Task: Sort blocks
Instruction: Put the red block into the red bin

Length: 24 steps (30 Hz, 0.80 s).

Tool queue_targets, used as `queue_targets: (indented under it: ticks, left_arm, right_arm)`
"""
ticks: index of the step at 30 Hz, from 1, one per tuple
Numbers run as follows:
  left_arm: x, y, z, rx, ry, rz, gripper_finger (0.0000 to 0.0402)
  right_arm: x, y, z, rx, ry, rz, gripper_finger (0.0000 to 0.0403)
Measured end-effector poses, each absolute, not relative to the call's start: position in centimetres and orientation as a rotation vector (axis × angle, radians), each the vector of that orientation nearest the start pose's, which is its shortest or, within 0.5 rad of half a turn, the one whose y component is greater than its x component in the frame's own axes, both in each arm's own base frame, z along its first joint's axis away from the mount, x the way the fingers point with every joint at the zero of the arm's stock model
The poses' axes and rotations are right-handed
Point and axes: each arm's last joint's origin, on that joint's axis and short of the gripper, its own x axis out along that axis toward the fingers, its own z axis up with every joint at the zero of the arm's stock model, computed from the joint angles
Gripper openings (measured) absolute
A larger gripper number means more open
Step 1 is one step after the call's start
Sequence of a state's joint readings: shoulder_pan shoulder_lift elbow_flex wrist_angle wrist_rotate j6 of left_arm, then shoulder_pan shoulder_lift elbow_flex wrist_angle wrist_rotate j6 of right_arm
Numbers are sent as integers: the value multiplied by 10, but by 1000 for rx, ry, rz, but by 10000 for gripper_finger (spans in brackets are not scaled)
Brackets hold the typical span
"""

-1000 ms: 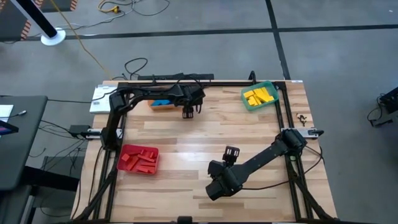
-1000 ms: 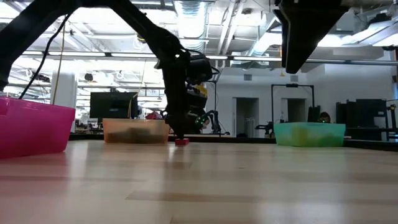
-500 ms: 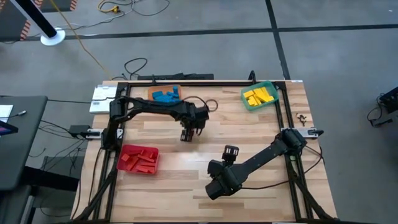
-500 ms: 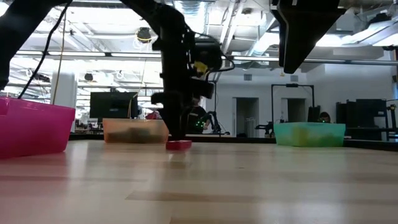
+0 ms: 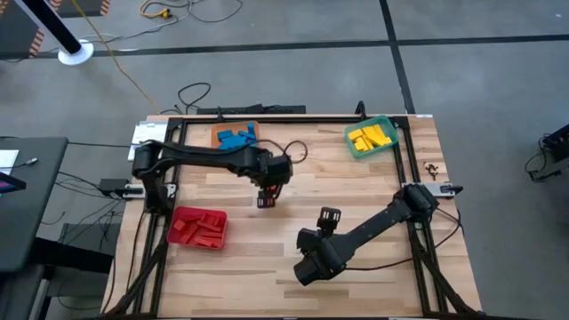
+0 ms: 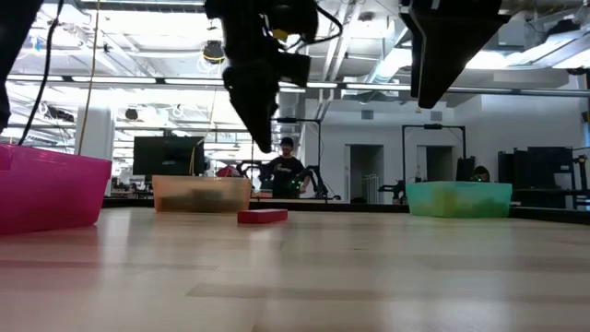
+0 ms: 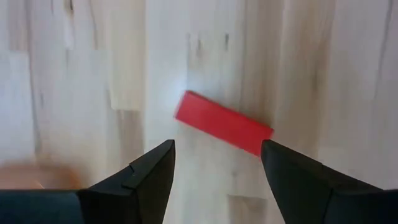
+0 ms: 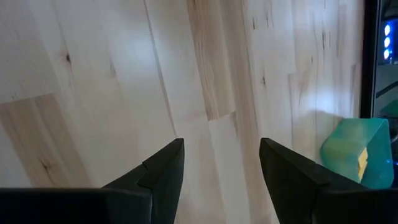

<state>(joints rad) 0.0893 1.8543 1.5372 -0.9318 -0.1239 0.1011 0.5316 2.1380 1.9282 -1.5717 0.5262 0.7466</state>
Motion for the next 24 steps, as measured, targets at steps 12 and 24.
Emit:
queue_targets:
  ticks: [12, 24]
  left_arm:
    - [337, -25, 221, -9, 1043, 225, 235]
    - [321, -35, 181, -84, 829, 495, 235]
  right_arm:
    - [346, 191, 244, -412, 1328, -531, 223]
    - [350, 184, 245, -442, 1306, -555, 223]
